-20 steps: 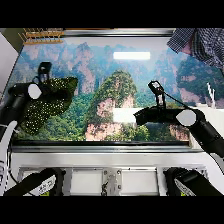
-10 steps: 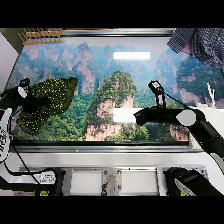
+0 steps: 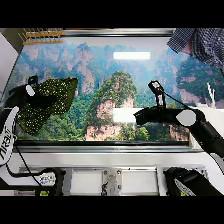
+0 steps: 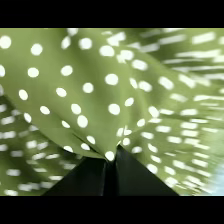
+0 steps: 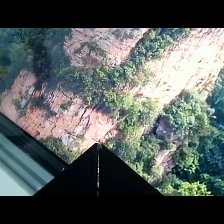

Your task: Fold the clothes and pants, and hang the long-sleeved shirts on hangers.

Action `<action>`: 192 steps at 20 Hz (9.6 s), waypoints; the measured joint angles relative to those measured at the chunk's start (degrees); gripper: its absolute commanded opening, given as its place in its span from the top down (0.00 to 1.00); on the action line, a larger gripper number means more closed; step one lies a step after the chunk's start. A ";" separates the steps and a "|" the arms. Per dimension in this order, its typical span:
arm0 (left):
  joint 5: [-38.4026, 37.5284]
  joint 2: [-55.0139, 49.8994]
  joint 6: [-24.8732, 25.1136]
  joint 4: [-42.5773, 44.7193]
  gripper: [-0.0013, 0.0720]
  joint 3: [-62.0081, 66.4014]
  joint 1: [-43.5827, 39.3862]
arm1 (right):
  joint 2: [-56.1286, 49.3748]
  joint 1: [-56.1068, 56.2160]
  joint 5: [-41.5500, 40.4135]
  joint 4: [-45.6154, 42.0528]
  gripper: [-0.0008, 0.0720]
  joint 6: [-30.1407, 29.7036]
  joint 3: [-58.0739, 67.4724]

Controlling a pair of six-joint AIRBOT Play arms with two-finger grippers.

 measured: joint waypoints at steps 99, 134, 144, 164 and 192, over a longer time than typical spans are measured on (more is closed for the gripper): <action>0.98 11.10 2.93 -29.46 0.98 -15.58 -13.11 | -17.57 -15.67 -2.82 4.87 0.35 1.73 -8.87; 6.91 45.83 1.55 -25.07 0.98 21.42 -14.53 | 13.92 -13.40 13.18 -5.75 0.98 16.24 38.21; 3.85 6.75 0.09 -26.99 0.98 24.13 -14.53 | -21.05 -13.51 19.69 -13.90 0.98 25.57 35.54; -2.40 22.14 0.15 -20.74 0.98 -19.69 -12.74 | -22.43 -9.70 11.74 -21.64 0.98 22.58 13.53; -3.08 35.08 0.07 -20.61 0.98 -19.15 -18.29 | -21.99 -31.10 14.67 -4.09 0.15 4.63 11.69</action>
